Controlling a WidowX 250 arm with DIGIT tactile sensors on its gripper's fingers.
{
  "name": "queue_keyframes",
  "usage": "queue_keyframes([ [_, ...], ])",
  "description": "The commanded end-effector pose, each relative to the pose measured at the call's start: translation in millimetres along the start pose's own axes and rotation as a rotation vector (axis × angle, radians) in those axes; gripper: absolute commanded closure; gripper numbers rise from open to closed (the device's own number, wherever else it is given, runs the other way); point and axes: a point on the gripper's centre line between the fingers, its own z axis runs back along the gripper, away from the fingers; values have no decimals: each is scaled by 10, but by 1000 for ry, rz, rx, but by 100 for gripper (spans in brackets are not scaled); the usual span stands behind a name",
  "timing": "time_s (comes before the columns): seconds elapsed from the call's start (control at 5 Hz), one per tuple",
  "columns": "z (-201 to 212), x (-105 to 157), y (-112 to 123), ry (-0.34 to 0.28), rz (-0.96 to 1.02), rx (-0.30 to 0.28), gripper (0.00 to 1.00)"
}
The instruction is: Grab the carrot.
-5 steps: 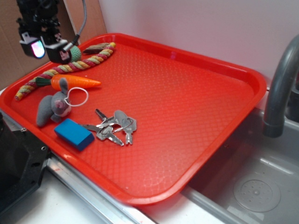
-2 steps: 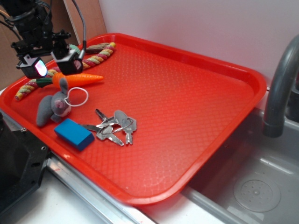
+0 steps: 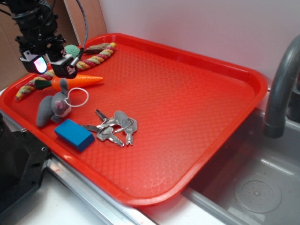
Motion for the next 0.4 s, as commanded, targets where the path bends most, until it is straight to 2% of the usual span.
queue_keyframes([
  [0.0, -103, 316, -215, -47, -199, 112, 0],
  [0.2, -295, 240, -326, -66, -300, 70, 0],
])
